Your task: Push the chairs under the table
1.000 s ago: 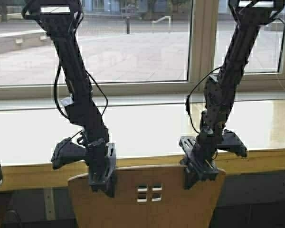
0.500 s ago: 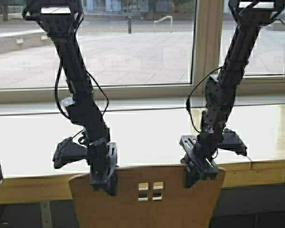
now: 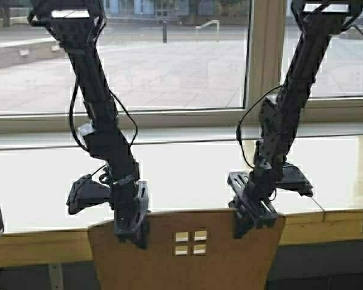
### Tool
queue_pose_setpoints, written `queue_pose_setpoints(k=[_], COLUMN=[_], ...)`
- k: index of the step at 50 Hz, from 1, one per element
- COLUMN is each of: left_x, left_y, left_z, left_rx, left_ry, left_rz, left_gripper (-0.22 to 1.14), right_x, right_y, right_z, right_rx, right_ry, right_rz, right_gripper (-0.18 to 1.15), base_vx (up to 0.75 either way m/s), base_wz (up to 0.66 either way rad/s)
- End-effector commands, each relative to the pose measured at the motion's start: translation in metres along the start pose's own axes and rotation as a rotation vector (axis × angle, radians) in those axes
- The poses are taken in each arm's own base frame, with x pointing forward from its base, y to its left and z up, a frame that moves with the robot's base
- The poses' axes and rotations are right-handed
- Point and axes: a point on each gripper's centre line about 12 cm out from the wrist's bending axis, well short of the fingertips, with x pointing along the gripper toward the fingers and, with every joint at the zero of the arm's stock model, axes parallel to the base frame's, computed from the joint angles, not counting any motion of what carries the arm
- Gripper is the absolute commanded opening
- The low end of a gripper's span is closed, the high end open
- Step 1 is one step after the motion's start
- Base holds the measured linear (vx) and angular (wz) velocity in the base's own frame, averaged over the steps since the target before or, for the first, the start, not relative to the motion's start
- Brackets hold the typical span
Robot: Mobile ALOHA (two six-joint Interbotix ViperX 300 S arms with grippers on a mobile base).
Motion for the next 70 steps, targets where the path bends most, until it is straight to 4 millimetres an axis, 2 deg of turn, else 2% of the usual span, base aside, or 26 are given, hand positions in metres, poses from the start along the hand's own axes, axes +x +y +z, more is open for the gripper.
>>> queue_pose_setpoints(k=[1, 5, 9, 14, 21, 27, 33, 39, 45, 52, 59, 70], left_x=[-0.009, -0.009, -0.013, -0.019, -0.034, -0.056, -0.084, -0.116, -0.146, -0.181, -0.211, -0.26], left_y=[-0.034, -0.034, -0.033, -0.034, -0.043, -0.053, -0.069, -0.083, -0.089, -0.083, -0.069, -0.051], left_z=[0.01, 0.009, 0.01, 0.009, 0.008, 0.007, 0.008, 0.008, 0.011, 0.018, 0.031, 0.045], left_rx=[0.06, 0.063, 0.063, 0.067, 0.064, 0.062, 0.053, 0.048, 0.044, 0.074, 0.149, 0.517], left_ry=[-0.011, -0.008, -0.006, -0.003, 0.004, 0.015, 0.023, 0.036, 0.045, 0.047, 0.02, -0.039], left_rz=[-0.082, -0.08, -0.073, -0.075, -0.094, -0.118, -0.164, -0.211, -0.245, -0.265, -0.284, -0.394], left_gripper=[0.35, 0.51, 0.64, 0.74, 0.75, 0.75, 0.75, 0.75, 0.75, 0.74, 0.74, 0.74], right_x=[0.005, 0.004, 0.002, -0.003, -0.02, -0.049, -0.086, -0.122, -0.155, -0.194, -0.222, -0.258], right_y=[0.002, 0.004, 0.004, 0.003, 0.011, 0.022, 0.04, 0.055, 0.062, 0.06, 0.049, 0.042], right_z=[-0.003, -0.002, -0.002, -0.003, -0.003, 0.002, 0.009, 0.007, 0.003, -0.003, -0.007, -0.006], right_rx=[-0.119, -0.115, -0.115, -0.114, -0.111, -0.104, -0.099, -0.106, -0.117, -0.14, -0.193, -0.541], right_ry=[0.0, 0.0, 0.003, 0.01, 0.005, -0.025, -0.057, -0.073, -0.085, -0.098, -0.122, -0.242], right_rz=[-0.002, 0.002, 0.002, -0.001, 0.021, 0.057, 0.119, 0.178, 0.227, 0.267, 0.284, 0.299], right_gripper=[0.5, 0.72, 0.87, 0.89, 0.89, 0.89, 0.89, 0.89, 0.89, 0.89, 0.88, 0.88], base_vx=[0.0, 0.0, -0.01, -0.02, -0.01, -0.01, 0.0, -0.01, -0.02, -0.03, -0.05, -0.12], base_wz=[0.0, 0.0, 0.01, 0.02, 0.0, 0.01, 0.0, 0.0, 0.0, -0.01, 0.05, 0.07])
